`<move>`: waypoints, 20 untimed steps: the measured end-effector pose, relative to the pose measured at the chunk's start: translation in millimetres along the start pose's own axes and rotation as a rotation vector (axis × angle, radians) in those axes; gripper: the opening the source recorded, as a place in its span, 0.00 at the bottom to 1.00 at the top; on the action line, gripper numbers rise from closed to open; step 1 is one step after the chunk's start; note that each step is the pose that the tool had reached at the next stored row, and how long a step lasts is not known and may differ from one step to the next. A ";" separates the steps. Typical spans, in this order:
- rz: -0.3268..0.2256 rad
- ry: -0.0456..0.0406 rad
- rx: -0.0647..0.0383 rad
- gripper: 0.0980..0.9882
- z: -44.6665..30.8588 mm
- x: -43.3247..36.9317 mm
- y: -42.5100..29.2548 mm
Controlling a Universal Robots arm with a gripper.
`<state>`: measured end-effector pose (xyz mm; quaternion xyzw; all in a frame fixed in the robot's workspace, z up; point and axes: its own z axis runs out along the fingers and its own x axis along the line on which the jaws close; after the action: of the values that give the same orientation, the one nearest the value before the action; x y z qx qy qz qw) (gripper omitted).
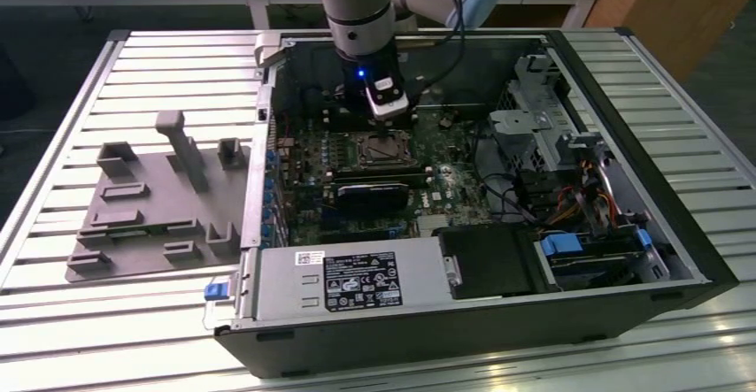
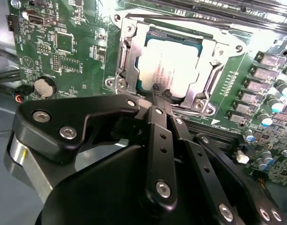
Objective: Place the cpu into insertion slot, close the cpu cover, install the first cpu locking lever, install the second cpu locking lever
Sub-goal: 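Install the first cpu locking lever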
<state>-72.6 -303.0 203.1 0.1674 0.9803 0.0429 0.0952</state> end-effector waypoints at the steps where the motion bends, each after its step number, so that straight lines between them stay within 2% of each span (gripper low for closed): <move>1: 0.000 0.0033 0.002 0.00 0.0 -0.4 -0.2; 2: 0.000 0.0054 0.003 0.00 0.1 -0.7 -0.5; 7: 0.000 0.0045 0.005 0.00 0.1 -1.2 -1.8; 13: -0.009 -0.0095 0.047 0.00 -0.1 -2.1 -4.2; 17: -0.011 -0.0138 0.059 0.00 -0.3 -3.3 -7.6; 20: -0.013 -0.0156 0.065 0.00 -0.3 -4.0 -9.5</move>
<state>-72.0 -313.4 203.0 0.1645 0.9815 0.0093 0.0976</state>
